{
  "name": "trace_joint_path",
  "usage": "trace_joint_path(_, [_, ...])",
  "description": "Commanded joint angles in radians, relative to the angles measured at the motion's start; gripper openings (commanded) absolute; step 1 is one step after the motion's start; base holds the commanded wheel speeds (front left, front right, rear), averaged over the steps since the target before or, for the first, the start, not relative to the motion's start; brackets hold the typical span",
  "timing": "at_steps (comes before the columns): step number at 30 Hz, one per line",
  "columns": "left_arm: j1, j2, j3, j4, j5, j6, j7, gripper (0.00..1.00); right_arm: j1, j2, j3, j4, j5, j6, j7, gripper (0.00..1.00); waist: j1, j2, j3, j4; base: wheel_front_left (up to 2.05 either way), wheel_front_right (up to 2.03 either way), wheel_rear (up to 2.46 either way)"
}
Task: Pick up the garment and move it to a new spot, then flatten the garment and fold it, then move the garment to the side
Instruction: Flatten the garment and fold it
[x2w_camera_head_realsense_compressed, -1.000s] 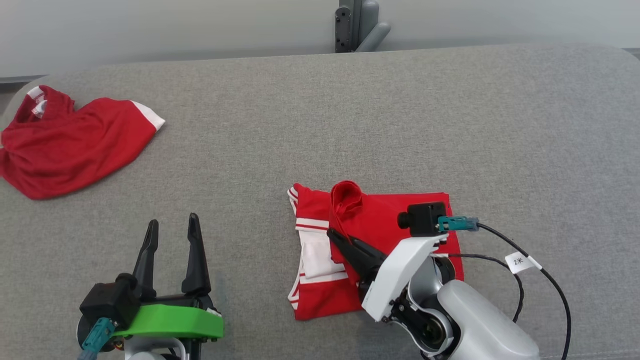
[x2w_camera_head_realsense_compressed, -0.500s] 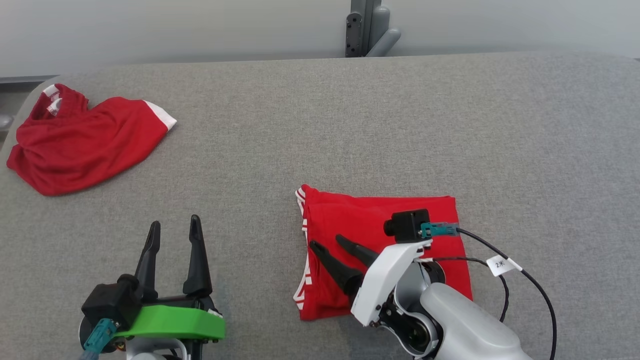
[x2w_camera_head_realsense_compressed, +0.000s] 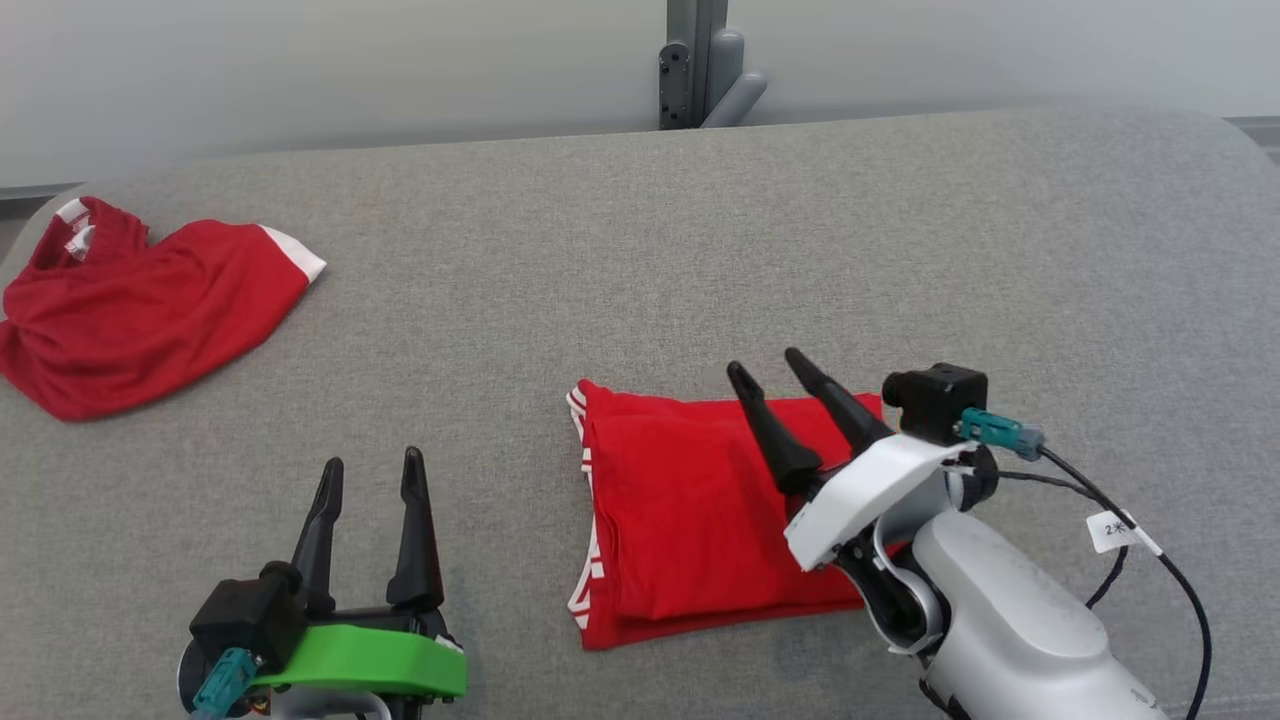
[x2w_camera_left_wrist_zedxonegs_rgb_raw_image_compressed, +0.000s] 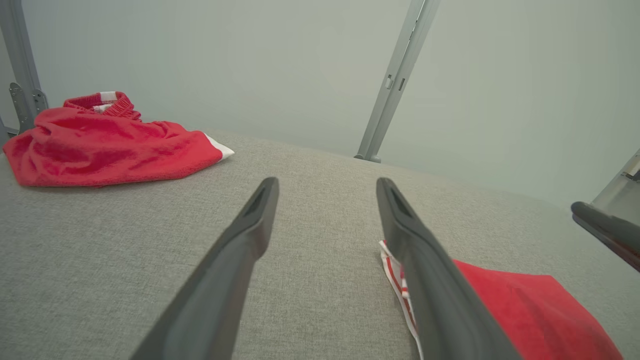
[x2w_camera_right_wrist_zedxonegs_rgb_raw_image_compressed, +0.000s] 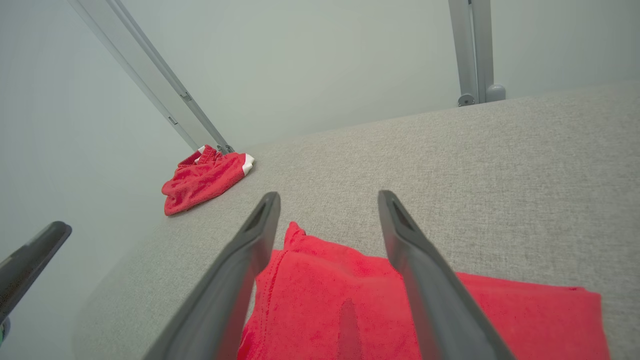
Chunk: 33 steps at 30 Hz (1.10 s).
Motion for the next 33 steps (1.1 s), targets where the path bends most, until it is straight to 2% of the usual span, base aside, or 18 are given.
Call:
trace_joint_path(1, [0.008, 0.0, -0.001, 0.002, 0.008, -0.002, 0.0, 1.0, 0.006, -0.002, -0.013, 0.001, -0.016, 0.0, -0.01, 1.0, 0.0, 0.0069, -0.003, -0.005, 0.0, 0.0, 0.0])
trace_joint_path(10, [0.011, -0.002, 0.002, 0.008, 0.019, -0.009, 0.0, 1.0, 0.109, 0.008, -0.245, -0.082, -0.242, 0.0, -0.041, 1.0, 0.0, 0.0069, -0.012, -0.027, 0.0, 0.0, 0.0])
trace_joint_path(13, [0.014, 0.006, 0.009, 0.006, 0.046, 0.001, 0.0, 1.0, 0.162, 0.016, -0.32, -0.131, -0.329, 0.0, -0.042, 1.0, 0.0, 0.0069, -0.015, -0.034, 0.0, 0.0, 0.0])
trace_joint_path(18, [0.029, 0.004, 0.026, 0.011, 0.086, 0.008, 0.0, 1.0, 0.248, 0.038, -0.406, -0.207, -0.434, 0.0, -0.043, 1.0, 0.0, 0.0069, -0.02, -0.043, 0.0, 0.0, 0.0])
trace_joint_path(25, [0.063, -0.013, 0.065, 0.022, 0.117, 0.0, 0.0, 1.0, 0.354, 0.066, -0.489, -0.288, -0.464, 0.0, -0.043, 1.0, 0.0, 0.0069, -0.037, -0.045, 0.0, 0.0, 0.0])
trace_joint_path(33, [0.076, -0.027, 0.095, 0.031, 0.137, -0.013, 0.0, 1.0, 0.396, 0.07, -0.513, -0.308, -0.46, 0.0, -0.032, 1.0, 0.0, 0.0069, -0.048, -0.044, 0.0, 0.0, 0.0])
